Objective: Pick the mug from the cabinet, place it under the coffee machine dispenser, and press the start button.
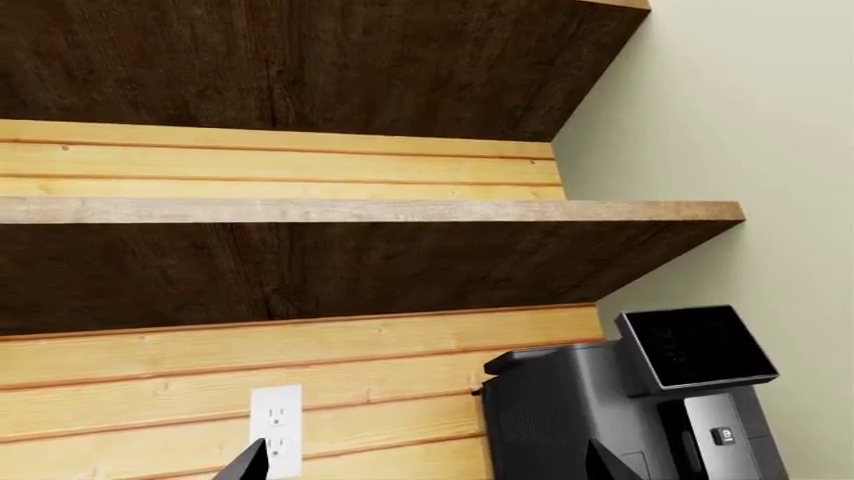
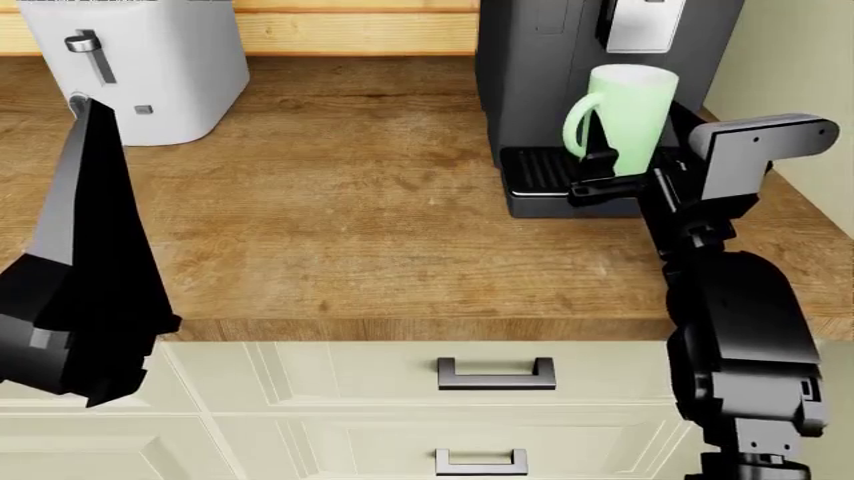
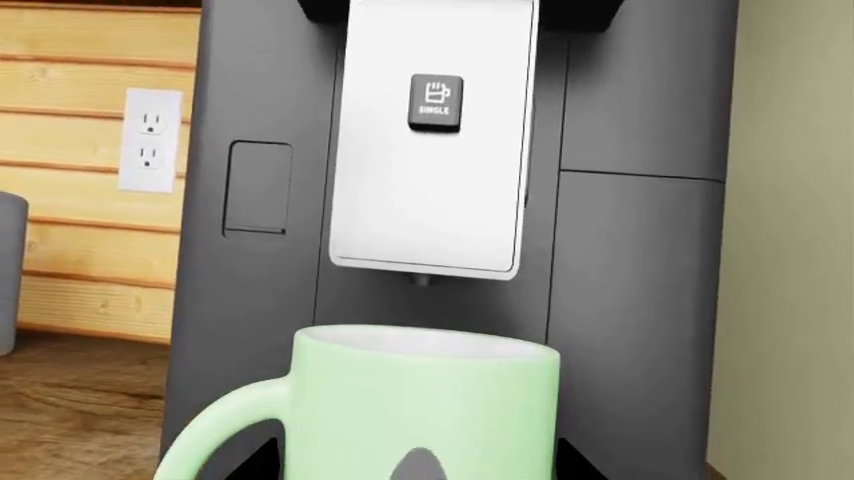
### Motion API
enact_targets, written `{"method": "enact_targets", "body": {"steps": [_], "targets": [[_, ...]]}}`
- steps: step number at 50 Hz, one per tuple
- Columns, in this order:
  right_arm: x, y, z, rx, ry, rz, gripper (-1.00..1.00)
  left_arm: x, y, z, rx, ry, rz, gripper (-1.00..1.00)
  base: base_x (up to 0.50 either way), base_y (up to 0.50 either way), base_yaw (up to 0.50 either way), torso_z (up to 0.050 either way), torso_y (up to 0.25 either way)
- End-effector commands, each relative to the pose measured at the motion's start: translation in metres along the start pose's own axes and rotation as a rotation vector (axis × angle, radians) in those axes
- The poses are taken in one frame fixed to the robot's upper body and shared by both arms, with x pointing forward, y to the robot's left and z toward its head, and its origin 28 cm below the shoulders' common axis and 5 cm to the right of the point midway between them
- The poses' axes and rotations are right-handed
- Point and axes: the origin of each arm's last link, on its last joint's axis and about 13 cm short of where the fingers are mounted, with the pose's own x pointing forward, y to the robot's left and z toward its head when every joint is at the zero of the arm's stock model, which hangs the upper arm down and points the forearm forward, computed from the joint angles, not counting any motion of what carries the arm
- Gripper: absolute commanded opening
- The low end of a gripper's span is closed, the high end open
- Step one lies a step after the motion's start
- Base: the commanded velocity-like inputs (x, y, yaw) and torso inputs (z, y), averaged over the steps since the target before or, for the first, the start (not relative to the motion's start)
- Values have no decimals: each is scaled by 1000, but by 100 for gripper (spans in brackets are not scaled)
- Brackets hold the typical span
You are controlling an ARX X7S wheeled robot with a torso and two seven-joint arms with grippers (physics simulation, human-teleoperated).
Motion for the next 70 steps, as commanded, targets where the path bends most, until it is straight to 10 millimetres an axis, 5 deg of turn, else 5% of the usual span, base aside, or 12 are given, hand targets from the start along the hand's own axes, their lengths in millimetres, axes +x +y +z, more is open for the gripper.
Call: {"method": "enact_targets", "body": {"steps": [1, 3, 4, 34, 51, 70], "targets": [[15, 4, -4, -58, 9, 5, -100, 0, 0, 0, 1, 0, 1, 100, 25, 0, 16, 0, 0], [14, 5, -5, -66, 15, 5, -100, 0, 0, 0, 1, 1, 1, 100, 25, 0, 16, 0, 0], [13, 5, -5, -67, 19, 3, 100, -1, 0, 0, 0, 1, 2, 100, 25, 0, 16, 0, 0], [-39, 11, 16, -59, 69, -10, 100, 0, 0, 0, -4, 1, -1, 100, 4, 0, 4, 0, 0], [-44, 13, 15, -69, 182, -18, 100, -1, 0, 1, -3, -2, -2, 100, 0, 0, 0, 0, 0], [-86, 16, 71, -92, 4, -156, 100, -2, 0, 0, -6, 1, 2, 100, 0, 0, 0, 0, 0]]}}
